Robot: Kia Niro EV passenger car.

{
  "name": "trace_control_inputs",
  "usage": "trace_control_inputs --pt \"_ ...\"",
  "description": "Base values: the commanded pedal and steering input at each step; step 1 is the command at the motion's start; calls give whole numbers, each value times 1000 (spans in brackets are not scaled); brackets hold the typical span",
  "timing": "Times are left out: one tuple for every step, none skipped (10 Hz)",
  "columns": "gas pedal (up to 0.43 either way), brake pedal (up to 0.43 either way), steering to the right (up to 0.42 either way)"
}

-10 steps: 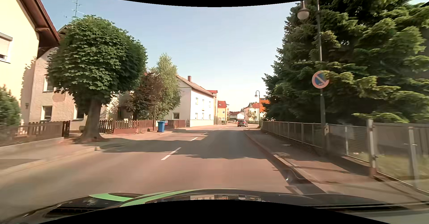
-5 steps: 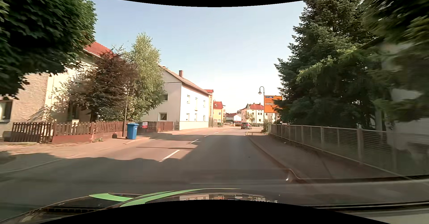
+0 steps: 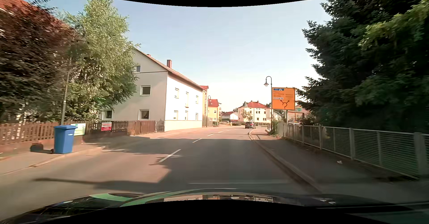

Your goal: Follow the waypoints while adhering to traffic rules and regulations

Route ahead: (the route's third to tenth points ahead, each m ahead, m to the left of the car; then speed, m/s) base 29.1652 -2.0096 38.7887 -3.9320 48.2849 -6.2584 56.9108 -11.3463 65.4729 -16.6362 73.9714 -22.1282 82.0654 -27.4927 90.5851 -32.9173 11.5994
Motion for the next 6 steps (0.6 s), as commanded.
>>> trace_control_inputs --pt "28 0 25" --pt "39 0 25" --pt "39 0 26" --pt "39 0 26" --pt "39 0 28" --pt "39 0 29"
